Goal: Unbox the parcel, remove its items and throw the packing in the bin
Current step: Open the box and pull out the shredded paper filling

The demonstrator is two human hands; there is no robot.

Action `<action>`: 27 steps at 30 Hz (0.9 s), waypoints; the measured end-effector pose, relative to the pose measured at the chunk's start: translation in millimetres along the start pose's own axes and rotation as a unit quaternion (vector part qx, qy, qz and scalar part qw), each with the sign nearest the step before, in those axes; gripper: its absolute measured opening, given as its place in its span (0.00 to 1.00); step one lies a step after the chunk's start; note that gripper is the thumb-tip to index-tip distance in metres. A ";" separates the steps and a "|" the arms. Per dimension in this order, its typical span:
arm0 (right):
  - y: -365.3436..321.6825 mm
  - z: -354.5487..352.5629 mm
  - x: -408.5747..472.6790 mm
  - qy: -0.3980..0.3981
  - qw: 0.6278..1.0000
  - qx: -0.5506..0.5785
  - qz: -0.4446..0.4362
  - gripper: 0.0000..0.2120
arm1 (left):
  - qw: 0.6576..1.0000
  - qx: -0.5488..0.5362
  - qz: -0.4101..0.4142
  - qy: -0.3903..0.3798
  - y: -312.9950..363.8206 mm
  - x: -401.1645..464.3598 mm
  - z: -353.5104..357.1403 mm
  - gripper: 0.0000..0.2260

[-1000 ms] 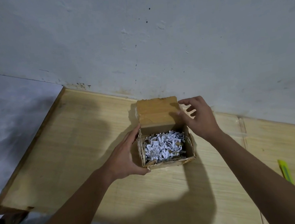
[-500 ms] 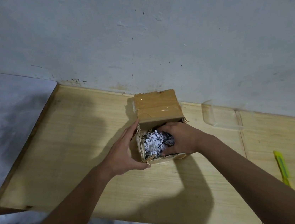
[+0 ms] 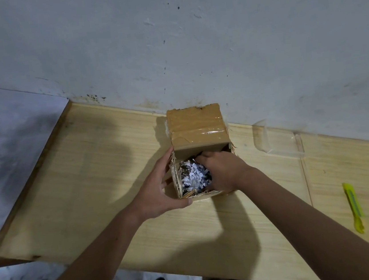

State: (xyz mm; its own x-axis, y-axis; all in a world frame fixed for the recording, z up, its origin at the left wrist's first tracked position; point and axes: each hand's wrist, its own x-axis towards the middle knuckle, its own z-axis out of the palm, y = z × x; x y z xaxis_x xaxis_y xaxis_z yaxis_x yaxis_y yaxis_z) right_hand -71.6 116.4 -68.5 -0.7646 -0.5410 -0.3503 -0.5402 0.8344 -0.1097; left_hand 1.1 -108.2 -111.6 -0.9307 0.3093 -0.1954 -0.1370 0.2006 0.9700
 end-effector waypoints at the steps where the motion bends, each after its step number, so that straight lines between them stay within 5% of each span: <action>1: -0.5 0.7 1.5 0.000 1.000 -0.004 0.002 0.33 | 1.000 -0.001 0.001 0.002 0.8 0.0 1.0 0.59; 13: 2.8 -3.2 0.4 0.014 0.998 0.066 0.002 0.36 | 0.998 -0.008 0.013 0.057 0.4 5.8 6.6 0.59; 27: 37.2 -63.8 -48.8 0.133 0.978 0.162 0.010 0.31 | 1.000 0.011 -0.020 -0.005 2.1 36.3 -4.8 0.64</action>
State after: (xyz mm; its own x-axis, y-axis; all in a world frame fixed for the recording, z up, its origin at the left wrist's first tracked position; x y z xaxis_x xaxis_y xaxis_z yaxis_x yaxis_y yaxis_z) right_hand -76.9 167.1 3.8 -0.8613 -0.4972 -0.1050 -0.4182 0.8109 -0.4092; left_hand -34.7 -101.0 -115.9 -0.9212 0.3102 -0.2348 -0.1658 0.2330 0.9582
